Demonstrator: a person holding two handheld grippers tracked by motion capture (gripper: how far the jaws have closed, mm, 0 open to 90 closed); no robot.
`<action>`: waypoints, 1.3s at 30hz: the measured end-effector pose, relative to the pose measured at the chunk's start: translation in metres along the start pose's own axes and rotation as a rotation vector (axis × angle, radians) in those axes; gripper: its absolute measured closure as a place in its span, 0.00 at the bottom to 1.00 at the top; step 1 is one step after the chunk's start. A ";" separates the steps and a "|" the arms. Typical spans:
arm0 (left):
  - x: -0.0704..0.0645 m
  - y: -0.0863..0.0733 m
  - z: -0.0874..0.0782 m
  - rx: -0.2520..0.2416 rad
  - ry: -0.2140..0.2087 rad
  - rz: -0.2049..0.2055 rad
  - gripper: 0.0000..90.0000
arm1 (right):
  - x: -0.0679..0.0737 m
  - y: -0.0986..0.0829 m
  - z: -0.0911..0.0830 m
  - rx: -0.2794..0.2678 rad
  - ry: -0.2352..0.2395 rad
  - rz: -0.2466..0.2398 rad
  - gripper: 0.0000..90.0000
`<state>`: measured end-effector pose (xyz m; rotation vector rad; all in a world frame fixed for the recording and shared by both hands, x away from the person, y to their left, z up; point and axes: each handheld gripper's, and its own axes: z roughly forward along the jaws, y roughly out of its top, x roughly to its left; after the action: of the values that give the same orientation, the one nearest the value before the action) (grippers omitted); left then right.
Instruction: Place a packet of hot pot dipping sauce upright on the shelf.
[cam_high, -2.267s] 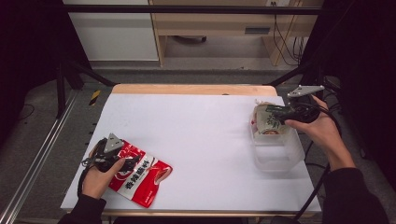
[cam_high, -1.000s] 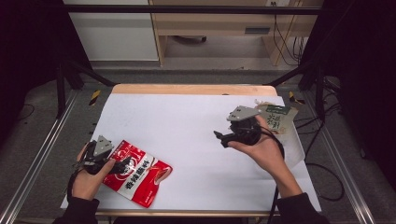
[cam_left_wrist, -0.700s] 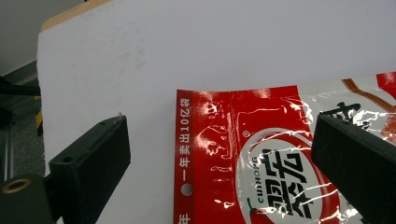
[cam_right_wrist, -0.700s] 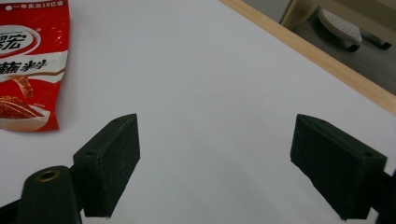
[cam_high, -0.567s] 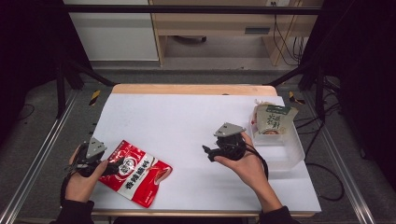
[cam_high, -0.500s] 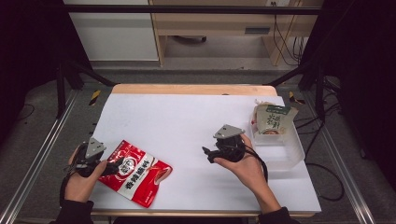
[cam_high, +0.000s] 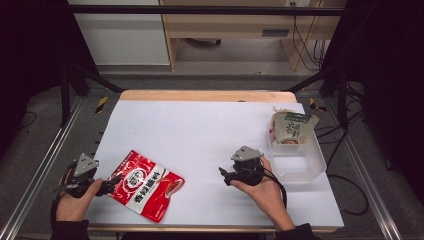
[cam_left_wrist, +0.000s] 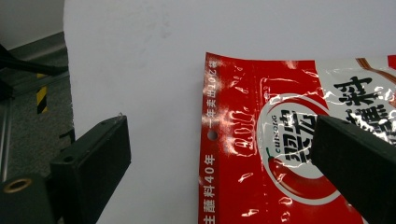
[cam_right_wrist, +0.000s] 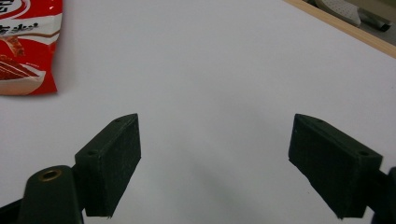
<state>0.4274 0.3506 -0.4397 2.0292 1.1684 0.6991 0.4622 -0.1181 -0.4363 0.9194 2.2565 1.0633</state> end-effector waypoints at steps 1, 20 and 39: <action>0.001 -0.001 0.000 0.006 -0.002 -0.002 0.06 | 0.000 -0.001 0.000 -0.003 -0.005 0.003 0.19; 0.016 -0.032 -0.007 0.060 -0.097 -0.092 0.11 | 0.010 -0.007 0.010 0.046 -0.016 -0.048 0.20; 0.009 -0.037 0.004 0.153 -0.162 -0.092 0.34 | 0.011 -0.009 0.015 0.071 -0.011 -0.058 0.20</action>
<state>0.4156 0.3711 -0.4697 2.0986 1.2430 0.4026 0.4616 -0.1068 -0.4538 0.8804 2.3108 0.9566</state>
